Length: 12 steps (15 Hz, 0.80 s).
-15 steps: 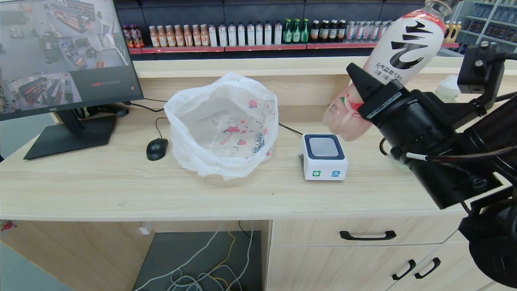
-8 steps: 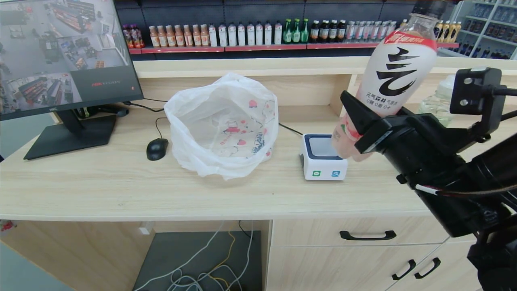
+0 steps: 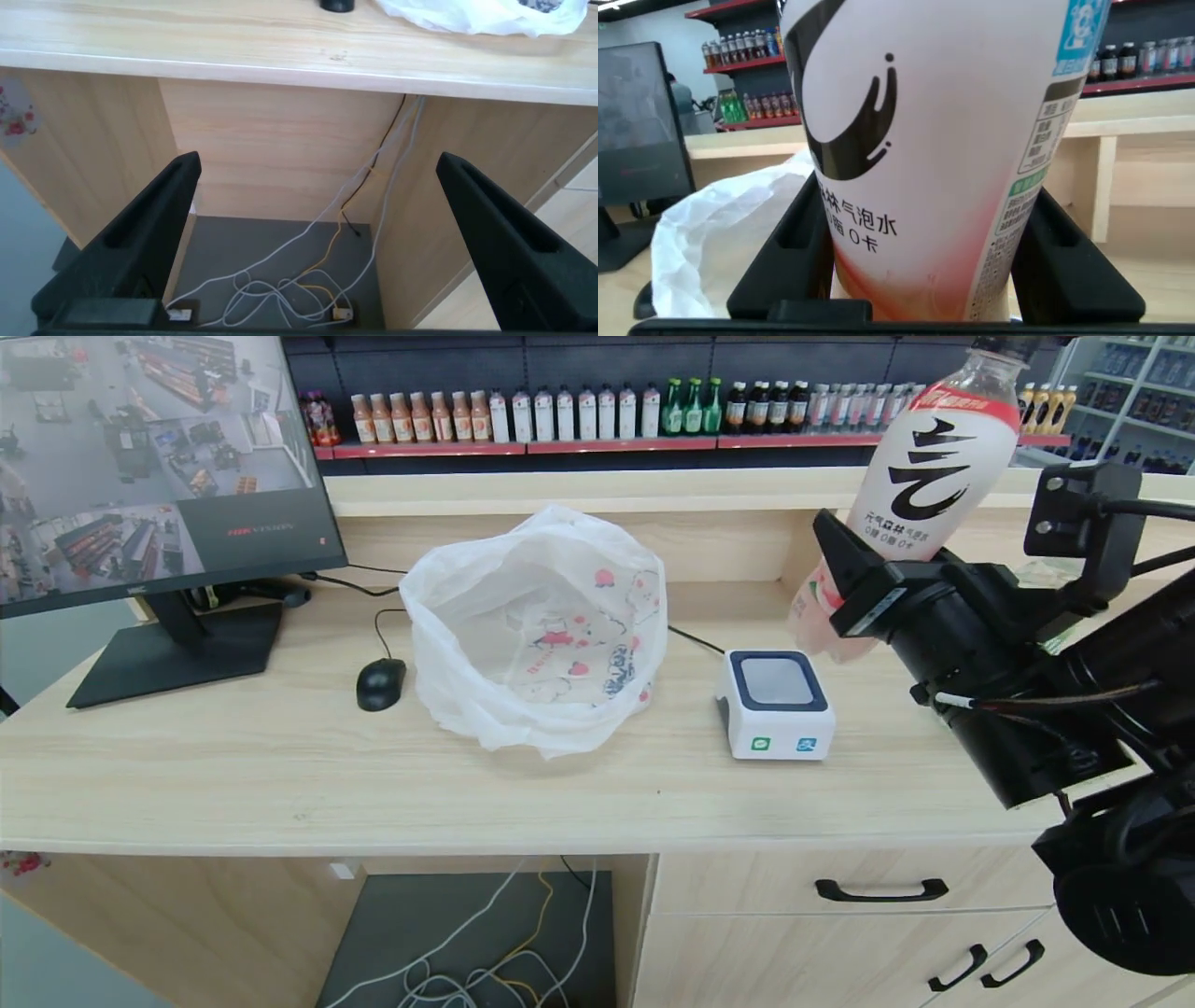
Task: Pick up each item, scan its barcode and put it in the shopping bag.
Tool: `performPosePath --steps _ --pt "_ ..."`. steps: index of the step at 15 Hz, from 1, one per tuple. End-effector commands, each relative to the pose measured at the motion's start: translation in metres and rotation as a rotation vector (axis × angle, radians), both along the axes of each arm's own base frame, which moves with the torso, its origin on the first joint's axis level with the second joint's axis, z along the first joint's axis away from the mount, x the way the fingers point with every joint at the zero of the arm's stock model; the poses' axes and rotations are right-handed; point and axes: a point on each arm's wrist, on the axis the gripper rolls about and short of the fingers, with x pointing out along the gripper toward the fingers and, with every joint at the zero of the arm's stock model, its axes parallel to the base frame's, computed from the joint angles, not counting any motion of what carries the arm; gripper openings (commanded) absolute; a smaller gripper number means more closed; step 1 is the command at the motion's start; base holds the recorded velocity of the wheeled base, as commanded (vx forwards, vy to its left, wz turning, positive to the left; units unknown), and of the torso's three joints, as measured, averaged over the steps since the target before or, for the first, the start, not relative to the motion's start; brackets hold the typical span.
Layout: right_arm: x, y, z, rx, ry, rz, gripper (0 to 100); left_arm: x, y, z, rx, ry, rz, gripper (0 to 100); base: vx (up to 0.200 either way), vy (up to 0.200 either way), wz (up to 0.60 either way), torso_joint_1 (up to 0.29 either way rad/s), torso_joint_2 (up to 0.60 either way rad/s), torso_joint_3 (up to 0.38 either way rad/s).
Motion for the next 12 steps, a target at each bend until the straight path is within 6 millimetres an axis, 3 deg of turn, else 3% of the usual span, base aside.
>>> performPosePath --steps 1,11,12 --pt "0.0003 -0.001 0.0014 0.003 -0.007 -0.002 0 0.0 0.0 0.0 0.0 0.0 0.0 100 0.0 0.2 0.0 0.017 0.01 0.007" --pt "-0.0033 -0.0005 0.0033 0.008 -0.012 0.012 0 0.0 0.0 0.0 -0.004 0.0 0.0 100 0.0 0.2 0.0 0.0 0.0 0.003" --pt "-0.0027 -0.0001 0.0044 0.01 -0.016 0.012 0 0.0 0.0 0.0 0.0 0.0 0.0 100 0.0 0.0 0.0 0.0 0.0 0.0"
